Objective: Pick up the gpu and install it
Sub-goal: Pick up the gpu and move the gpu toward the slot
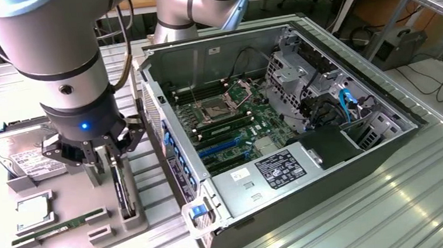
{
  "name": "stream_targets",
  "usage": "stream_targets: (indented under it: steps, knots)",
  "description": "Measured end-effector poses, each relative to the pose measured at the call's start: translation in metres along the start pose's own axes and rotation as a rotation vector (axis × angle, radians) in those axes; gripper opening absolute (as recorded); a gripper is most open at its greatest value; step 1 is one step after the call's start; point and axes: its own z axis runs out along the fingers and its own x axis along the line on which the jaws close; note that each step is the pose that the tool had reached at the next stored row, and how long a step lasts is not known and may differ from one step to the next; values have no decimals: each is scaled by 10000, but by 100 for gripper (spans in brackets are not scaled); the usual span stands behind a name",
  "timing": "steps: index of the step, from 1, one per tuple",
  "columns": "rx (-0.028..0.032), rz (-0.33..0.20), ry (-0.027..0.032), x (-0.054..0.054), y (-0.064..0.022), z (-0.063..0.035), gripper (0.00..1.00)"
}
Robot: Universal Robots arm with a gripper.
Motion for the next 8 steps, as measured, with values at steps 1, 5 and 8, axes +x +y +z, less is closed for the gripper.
stream_targets:
  steps: [1, 5, 8]
  knots:
    - [-1, 0, -1, 1, -3, 19, 36]
    - [0, -2, 0, 0, -19, 92, 36]
    - [0, 0, -1, 1, -45, 167, 36]
